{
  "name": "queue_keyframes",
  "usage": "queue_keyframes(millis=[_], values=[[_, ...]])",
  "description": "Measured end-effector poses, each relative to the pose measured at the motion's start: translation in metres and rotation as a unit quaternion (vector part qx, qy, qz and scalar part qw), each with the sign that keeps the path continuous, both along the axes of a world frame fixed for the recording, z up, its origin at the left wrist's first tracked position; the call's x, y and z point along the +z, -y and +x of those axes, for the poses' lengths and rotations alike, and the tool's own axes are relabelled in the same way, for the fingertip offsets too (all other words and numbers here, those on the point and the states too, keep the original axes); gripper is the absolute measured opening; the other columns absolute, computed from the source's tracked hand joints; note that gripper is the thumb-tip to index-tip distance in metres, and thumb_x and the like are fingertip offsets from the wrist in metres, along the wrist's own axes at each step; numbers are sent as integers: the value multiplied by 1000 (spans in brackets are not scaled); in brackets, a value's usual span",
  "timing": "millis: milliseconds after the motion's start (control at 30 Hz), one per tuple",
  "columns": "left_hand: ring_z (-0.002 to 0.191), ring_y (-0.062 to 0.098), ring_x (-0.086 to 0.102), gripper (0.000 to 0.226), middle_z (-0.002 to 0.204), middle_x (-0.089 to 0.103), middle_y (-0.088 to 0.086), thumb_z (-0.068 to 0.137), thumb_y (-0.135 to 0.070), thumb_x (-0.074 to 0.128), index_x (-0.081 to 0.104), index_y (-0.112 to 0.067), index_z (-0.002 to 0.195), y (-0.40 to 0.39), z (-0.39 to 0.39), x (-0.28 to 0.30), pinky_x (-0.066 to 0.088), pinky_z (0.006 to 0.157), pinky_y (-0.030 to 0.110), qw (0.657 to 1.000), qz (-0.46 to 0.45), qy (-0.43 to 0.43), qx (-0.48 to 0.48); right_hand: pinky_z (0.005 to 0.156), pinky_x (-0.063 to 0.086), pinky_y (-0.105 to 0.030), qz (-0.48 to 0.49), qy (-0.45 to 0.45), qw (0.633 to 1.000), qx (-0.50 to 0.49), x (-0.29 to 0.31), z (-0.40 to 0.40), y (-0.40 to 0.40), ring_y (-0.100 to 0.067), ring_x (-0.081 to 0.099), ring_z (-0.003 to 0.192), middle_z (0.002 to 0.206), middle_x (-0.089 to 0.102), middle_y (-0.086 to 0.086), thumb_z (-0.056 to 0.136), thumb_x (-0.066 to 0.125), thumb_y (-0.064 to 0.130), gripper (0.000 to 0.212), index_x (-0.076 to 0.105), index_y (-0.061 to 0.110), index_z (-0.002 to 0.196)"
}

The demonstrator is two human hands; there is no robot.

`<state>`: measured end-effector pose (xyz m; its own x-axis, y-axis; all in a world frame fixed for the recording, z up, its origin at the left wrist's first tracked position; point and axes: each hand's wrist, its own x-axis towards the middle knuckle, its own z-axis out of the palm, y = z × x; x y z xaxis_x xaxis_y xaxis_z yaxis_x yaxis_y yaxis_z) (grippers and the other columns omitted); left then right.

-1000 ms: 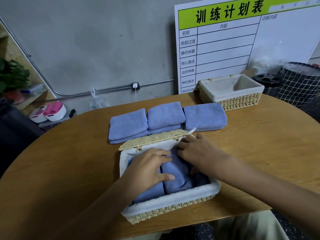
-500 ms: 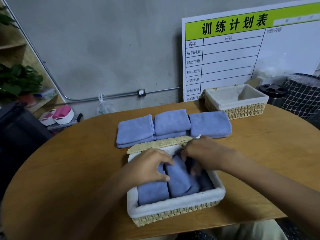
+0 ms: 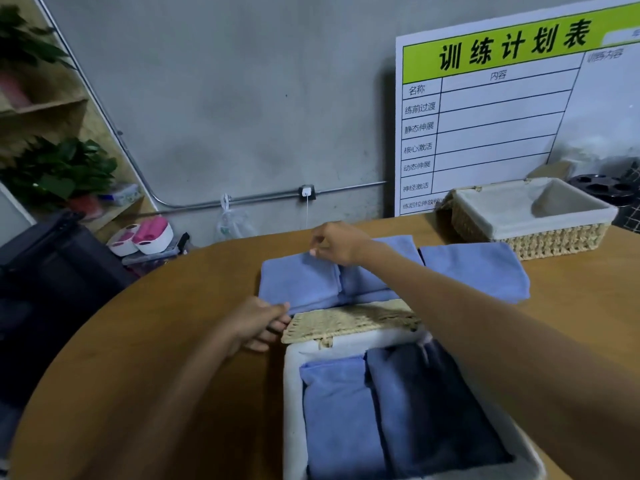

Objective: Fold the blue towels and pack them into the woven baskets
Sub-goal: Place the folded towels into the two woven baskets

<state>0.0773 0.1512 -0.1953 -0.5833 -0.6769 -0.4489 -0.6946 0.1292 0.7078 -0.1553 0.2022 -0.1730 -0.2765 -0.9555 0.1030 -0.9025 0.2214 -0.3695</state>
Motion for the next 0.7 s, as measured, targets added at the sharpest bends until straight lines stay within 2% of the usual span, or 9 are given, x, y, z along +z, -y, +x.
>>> queue_keyframes(millis=[133,200,300,333,400,467,533,600,700], values=[[43,1,57,29,61,65,-8,100,-33,60,70,-6,99,-5,-7,-19,45,44,18,991,55,-107,65,100,46,-41,55,-25,998,1,-26,-1,31,-24,57,117,125,65,0,92,62,46,38,63,24,123],[49,7,60,29,67,67,-2,97,-33,63,70,-5,98,-6,-9,-28,44,44,18,981,60,-152,100,100,47,-42,56,-12,998,2,-35,-3,36,-24,58,117,125,65,0,91,64,47,41,62,24,125],[57,14,49,29,71,55,4,95,-34,66,66,-7,85,-3,-11,-38,39,52,24,968,11,-200,149,99,48,-43,41,0,999,-8,-39,-6,36,-24,59,115,124,65,-1,88,66,51,45,62,24,124],[62,13,52,26,75,57,4,96,-31,66,66,-8,84,-2,-14,-38,42,57,27,957,22,-230,177,99,48,-43,41,1,999,-9,-39,-5,35,-24,59,115,124,65,-1,88,66,52,47,61,24,126],[79,12,63,16,90,67,1,96,-28,65,67,-12,93,-1,-23,-33,52,69,26,927,71,-303,211,98,48,-43,39,-3,999,-8,-37,-2,34,-25,59,115,125,64,-2,88,66,53,52,58,23,129],[94,14,70,19,102,71,-1,97,-28,64,66,-13,108,2,-34,-29,57,75,28,905,112,-352,210,98,48,-43,36,-3,999,-13,-34,2,33,-26,57,116,128,62,-3,89,66,51,54,55,22,134],[104,20,69,30,111,71,3,96,-27,66,63,-10,120,8,-47,-30,58,72,29,887,142,-375,229,98,48,-42,29,-1,999,-19,-31,6,31,-27,57,118,130,61,-4,90,65,49,56,53,21,136],[106,25,68,41,118,68,8,92,-25,71,59,-6,127,14,-59,-31,58,67,33,866,161,-383,277,97,48,-40,22,2,999,-23,-28,9,28,-28,57,118,131,61,-6,90,65,48,57,52,19,137],[105,29,67,51,120,66,10,88,-23,77,55,-6,131,18,-70,-26,56,66,35,851,133,-382,335,92,46,-35,9,33,999,-30,-22,13,22,-29,56,118,131,60,-9,91,65,47,60,50,16,139]])
